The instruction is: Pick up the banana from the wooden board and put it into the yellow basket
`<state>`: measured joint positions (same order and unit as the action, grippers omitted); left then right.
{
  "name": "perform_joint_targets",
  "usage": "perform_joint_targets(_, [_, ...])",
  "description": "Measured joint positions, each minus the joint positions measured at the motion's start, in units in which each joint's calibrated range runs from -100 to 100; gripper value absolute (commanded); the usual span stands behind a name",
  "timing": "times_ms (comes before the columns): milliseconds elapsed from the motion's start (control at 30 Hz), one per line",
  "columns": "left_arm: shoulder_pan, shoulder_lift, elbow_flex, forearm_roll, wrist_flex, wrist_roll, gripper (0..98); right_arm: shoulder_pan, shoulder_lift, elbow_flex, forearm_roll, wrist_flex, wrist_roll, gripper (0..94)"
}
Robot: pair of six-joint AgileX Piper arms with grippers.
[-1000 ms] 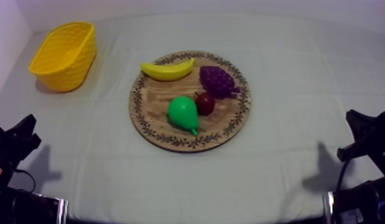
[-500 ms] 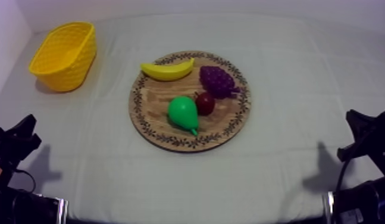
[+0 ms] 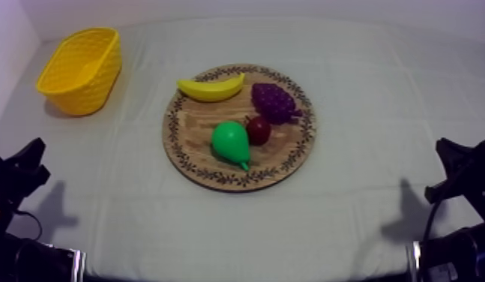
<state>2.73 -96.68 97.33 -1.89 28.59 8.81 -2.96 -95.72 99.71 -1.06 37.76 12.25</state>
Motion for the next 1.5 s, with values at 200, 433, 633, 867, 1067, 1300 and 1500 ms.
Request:
perform_joint_targets(200, [0.4, 9.4, -9.1, 0.46, 0.0, -2.1, 0.0, 0.0, 0.0, 0.0, 0.0, 0.0, 0.0, 0.6])
perform_joint_targets(433, [1.3, 24.4, -27.1, 1.21, 7.3, -6.4, 0.0, 0.0, 0.0, 0.0, 0.0, 0.0, 0.0, 0.6])
perform_joint_targets(633, [2.6, 38.1, -45.5, 1.89, 15.7, -10.2, 0.0, 0.0, 0.0, 0.0, 0.0, 0.0, 0.0, 0.6])
perform_joint_targets(867, [4.0, 53.5, -64.9, 2.62, 24.0, -14.6, 0.0, 0.0, 0.0, 0.0, 0.0, 0.0, 0.0, 0.6])
perform_joint_targets(1067, [6.4, 66.5, -80.4, 2.86, 31.0, -18.4, 0.0, 0.0, 0.0, 0.0, 0.0, 0.0, 0.0, 0.6])
perform_joint_targets(1300, [8.2, 77.1, -90.9, 4.3, 34.9, -22.0, 0.0, 0.0, 0.0, 0.0, 0.0, 0.0, 0.0, 0.6])
perform_joint_targets(1500, [8.9, 84.0, -96.0, 5.57, 40.5, -25.2, 0.0, 0.0, 0.0, 0.0, 0.0, 0.0, 0.0, 0.6])
